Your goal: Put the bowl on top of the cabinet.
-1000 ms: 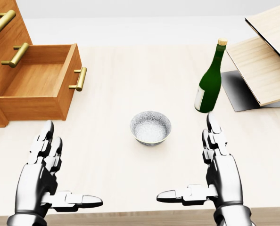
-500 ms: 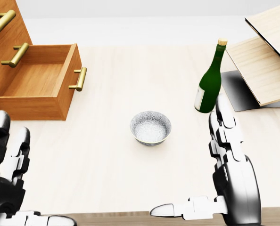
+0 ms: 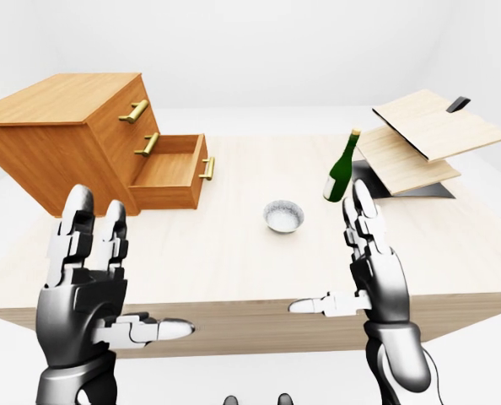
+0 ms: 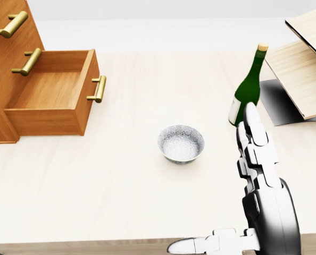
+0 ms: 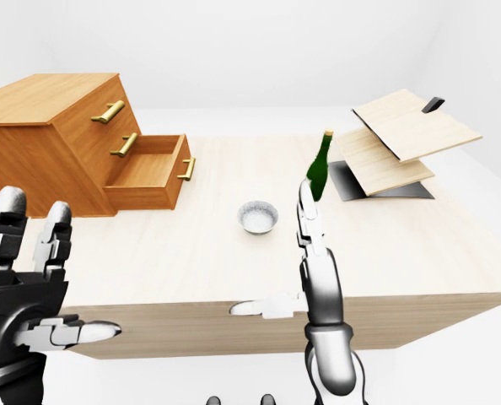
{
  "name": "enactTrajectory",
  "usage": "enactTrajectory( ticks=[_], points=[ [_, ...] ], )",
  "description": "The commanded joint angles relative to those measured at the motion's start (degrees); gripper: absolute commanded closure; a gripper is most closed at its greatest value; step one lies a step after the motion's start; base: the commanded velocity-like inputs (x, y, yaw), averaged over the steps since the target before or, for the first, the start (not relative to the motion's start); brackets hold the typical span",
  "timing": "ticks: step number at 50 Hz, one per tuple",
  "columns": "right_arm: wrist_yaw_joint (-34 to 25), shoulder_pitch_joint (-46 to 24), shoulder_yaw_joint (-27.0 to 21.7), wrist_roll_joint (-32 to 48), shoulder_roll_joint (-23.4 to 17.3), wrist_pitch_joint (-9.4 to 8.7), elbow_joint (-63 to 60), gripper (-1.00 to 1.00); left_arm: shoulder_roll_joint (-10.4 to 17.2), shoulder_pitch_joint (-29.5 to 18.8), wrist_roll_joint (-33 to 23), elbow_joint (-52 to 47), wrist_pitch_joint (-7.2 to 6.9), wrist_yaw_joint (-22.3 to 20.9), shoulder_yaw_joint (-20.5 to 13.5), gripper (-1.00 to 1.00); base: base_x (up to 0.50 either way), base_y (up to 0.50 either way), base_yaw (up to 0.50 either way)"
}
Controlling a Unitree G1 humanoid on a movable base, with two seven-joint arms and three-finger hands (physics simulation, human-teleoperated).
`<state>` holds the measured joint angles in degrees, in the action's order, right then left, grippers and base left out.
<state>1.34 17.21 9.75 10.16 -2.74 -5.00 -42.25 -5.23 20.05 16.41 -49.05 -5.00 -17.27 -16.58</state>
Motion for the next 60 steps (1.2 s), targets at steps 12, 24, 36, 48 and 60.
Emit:
enactTrajectory(
  ticks=[12,24,36,48,60],
  points=[
    [-0.79,0.44,0.96,2.07,-0.06,0.00,0.03,-1.00,-0.80,-0.24,1.12,-1.75,0.00,-1.18,-2.24,-1.00,0.00,0.50,0.00],
    [-0.72,0.17,1.69,2.73,-0.16,0.00,0.21,-1.00,-0.83,-0.44,1.61,-2.40,0.00,-1.33,-3.08,-1.00,0.00,0.50,0.00],
    [-0.55,-0.16,1.57,2.70,-0.13,0.00,0.31,-1.00,-0.98,-0.27,1.50,-2.69,0.00,-1.47,-2.97,-1.00,0.00,0.50,0.00],
    [-0.10,-0.94,-0.05,-0.17,1.21,0.00,1.35,-1.00,-1.01,-0.25,1.40,-2.64,0.00,-1.58,-2.96,-1.00,0.00,0.32,0.00],
    [-0.58,0.04,0.69,-2.72,0.14,0.00,-0.53,-0.99,-1.14,-0.10,1.54,-2.91,0.00,-1.82,-3.15,-1.00,0.17,0.00,0.00]
  ],
)
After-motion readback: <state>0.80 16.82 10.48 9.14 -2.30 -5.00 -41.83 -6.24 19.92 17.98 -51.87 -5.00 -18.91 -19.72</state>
